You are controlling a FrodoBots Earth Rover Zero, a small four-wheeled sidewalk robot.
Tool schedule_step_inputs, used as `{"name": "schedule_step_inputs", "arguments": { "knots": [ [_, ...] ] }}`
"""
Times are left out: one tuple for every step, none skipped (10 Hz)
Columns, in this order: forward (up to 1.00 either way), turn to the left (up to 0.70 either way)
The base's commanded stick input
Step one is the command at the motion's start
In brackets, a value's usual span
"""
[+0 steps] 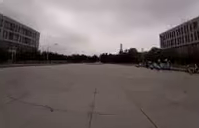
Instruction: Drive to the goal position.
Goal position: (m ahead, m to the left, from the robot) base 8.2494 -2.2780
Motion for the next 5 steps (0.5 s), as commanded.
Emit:
{"name": "schedule_step_inputs", "arguments": {
  "knots": [
    [0.70, 0.00],
    [0.70, 0.00],
    [0.70, 0.00],
    [0.70, 0.00],
    [0.70, 0.00]
  ]
}}
